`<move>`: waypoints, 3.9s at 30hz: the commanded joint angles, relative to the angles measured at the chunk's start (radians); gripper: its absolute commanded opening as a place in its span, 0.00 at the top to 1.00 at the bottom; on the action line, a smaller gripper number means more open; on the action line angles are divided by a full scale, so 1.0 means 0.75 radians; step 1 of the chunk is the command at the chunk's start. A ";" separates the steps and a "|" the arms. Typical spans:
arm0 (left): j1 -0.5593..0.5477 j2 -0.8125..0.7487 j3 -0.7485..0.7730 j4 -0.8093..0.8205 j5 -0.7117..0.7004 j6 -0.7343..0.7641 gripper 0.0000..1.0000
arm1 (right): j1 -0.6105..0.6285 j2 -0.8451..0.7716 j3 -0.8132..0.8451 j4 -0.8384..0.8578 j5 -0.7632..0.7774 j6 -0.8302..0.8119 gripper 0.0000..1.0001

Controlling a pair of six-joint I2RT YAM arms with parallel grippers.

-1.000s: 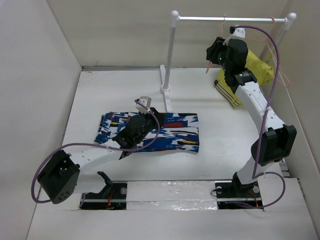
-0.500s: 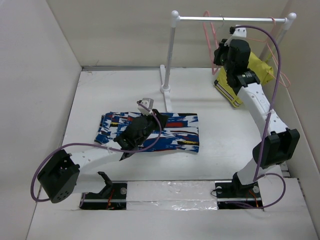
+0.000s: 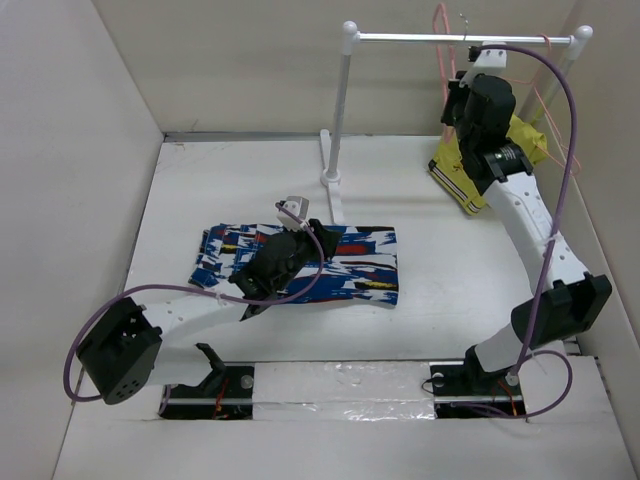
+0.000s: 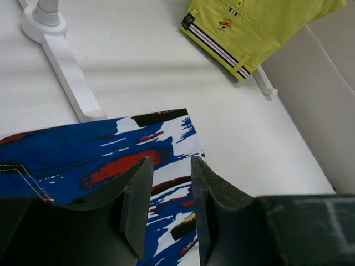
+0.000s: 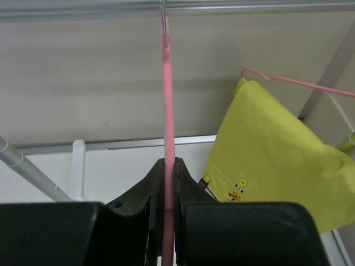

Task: Place the trousers on the hanger
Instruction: Pick up the hanger from the clothesline, then place the trousers on the hanger.

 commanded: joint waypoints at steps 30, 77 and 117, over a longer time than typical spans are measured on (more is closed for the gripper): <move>-0.004 0.339 0.544 0.013 0.356 -0.090 0.54 | 0.156 -0.650 -1.159 0.243 -0.170 0.088 1.00; -0.045 1.135 1.029 0.106 0.563 -0.372 1.00 | 0.574 -0.877 -1.478 -0.059 0.115 0.241 0.21; -0.126 1.072 0.334 0.882 0.414 -0.918 1.00 | 0.181 -0.634 -1.920 0.703 -0.822 0.425 0.57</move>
